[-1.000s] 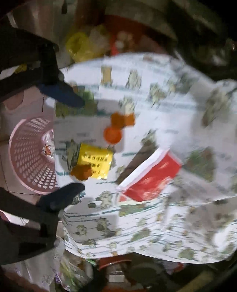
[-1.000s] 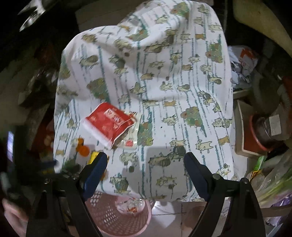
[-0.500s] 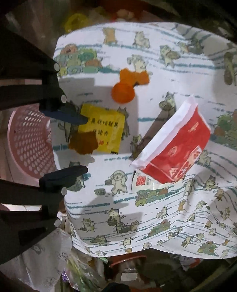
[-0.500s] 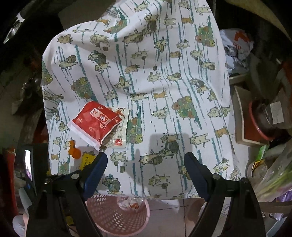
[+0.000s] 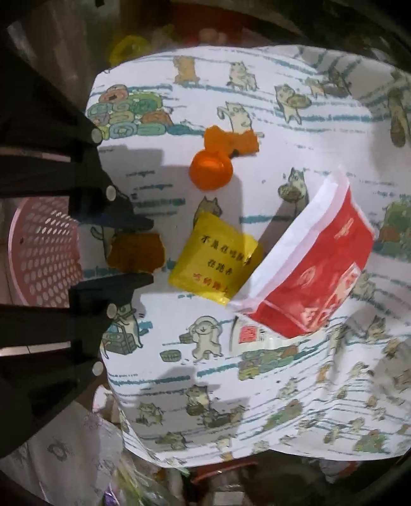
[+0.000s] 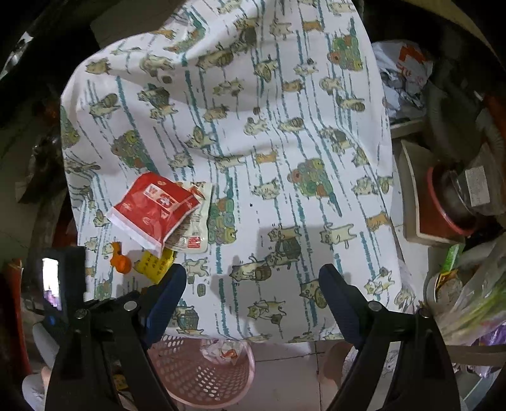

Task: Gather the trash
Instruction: 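Return the left tool to the cloth and grasp the brown scrap, then grasp the red 'W' snack bag with the right tool while the left tool holds the scrap, then lower both tools into the pink basket and open them to release the trash, then raise both tools back above the remaining trash on the cloth, then lower the left tool onto the cloth and grasp the orange chunk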

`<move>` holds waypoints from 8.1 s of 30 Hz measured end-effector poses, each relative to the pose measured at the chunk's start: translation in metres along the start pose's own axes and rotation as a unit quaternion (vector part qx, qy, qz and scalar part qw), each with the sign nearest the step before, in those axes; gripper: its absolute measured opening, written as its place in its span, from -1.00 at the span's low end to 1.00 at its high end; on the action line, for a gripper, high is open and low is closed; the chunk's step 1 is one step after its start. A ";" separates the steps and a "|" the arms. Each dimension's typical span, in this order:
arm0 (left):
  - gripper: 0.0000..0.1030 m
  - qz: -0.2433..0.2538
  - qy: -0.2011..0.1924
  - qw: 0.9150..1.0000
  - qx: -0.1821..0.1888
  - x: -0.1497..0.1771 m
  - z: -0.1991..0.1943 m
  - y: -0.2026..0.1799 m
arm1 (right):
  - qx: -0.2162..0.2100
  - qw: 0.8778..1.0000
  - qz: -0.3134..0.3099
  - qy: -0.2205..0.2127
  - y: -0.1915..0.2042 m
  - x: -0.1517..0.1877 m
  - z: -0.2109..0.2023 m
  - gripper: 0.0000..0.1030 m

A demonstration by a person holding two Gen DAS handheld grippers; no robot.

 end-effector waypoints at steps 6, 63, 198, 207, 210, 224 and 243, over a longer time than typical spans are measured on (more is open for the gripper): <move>-0.56 -0.019 -0.043 0.999 0.012 0.006 -0.041 0.017 | -0.013 1.000 0.001 0.014 0.012 0.005 0.008 0.70; -0.56 -0.079 -0.180 0.980 -0.015 0.033 -0.149 0.079 | -0.116 0.976 -0.085 -0.166 0.083 0.025 -0.109 -0.92; 1.00 -0.099 -0.312 0.933 -0.149 0.028 -0.230 0.154 | -0.046 0.976 -0.146 -0.153 0.102 -0.020 -0.031 0.65; 1.00 -0.109 -0.284 0.942 -0.144 0.011 -0.205 0.162 | -0.041 0.982 -0.116 -0.144 0.093 -0.030 -0.028 0.65; 1.00 -0.109 -0.266 0.949 -0.130 0.005 -0.194 0.159 | -0.044 0.984 -0.108 -0.137 0.092 -0.032 -0.027 0.65; 0.81 -0.106 -0.094 0.990 0.007 -0.025 -0.090 0.138 | -0.026 0.990 -0.087 -0.112 0.080 -0.043 -0.014 0.60; -0.66 -0.076 0.054 0.996 0.001 -0.041 0.016 0.099 | 0.014 0.992 -0.092 -0.091 0.061 -0.052 0.004 0.60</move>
Point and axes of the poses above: each gripper's, at about its wrist camera, not at the fingertips, and z roughly the way its jaws point, y to its left, x to its underside, the point moved 5 cm from there along z, roughly the way its jaws point, and after that the axes turned 11 degrees about z, right-handed, at the moved point
